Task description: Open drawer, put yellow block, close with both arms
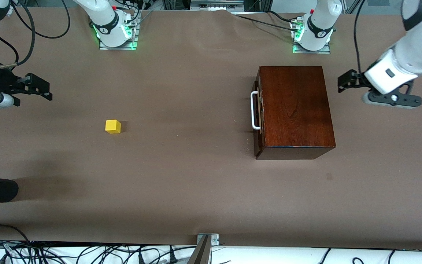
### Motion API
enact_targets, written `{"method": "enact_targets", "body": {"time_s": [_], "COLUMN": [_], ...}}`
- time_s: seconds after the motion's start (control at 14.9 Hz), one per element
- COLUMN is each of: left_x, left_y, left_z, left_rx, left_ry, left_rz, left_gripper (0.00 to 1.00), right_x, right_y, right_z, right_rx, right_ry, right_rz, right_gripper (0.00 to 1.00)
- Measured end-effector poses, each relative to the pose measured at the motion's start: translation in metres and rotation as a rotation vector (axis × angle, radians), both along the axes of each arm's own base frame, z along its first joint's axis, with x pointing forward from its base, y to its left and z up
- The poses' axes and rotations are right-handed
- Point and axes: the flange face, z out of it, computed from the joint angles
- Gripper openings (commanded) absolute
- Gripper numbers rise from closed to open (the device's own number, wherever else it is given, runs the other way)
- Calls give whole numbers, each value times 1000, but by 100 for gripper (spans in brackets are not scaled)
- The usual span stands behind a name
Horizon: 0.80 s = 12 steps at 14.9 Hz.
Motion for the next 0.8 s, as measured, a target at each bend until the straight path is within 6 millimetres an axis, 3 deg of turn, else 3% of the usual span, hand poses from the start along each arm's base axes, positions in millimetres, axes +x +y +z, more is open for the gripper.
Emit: {"method": "enact_targets", "body": {"time_s": [0.33, 0.6, 0.8], "left_x": [6, 12, 7], "left_y": [-120, -206, -253], "left_z": [-16, -64, -96], "left_rx": [12, 24, 19], "left_ry": [-5, -4, -23], "left_rz": [-22, 25, 49], "left_gripper": [100, 100, 100], "right_x": [0, 0, 0], "right_y": [0, 0, 0], "right_z": [0, 0, 0], "right_rx": [0, 0, 0], "right_ry": [0, 0, 0], "right_rz": [0, 0, 0], "right_gripper": [100, 100, 100]}}
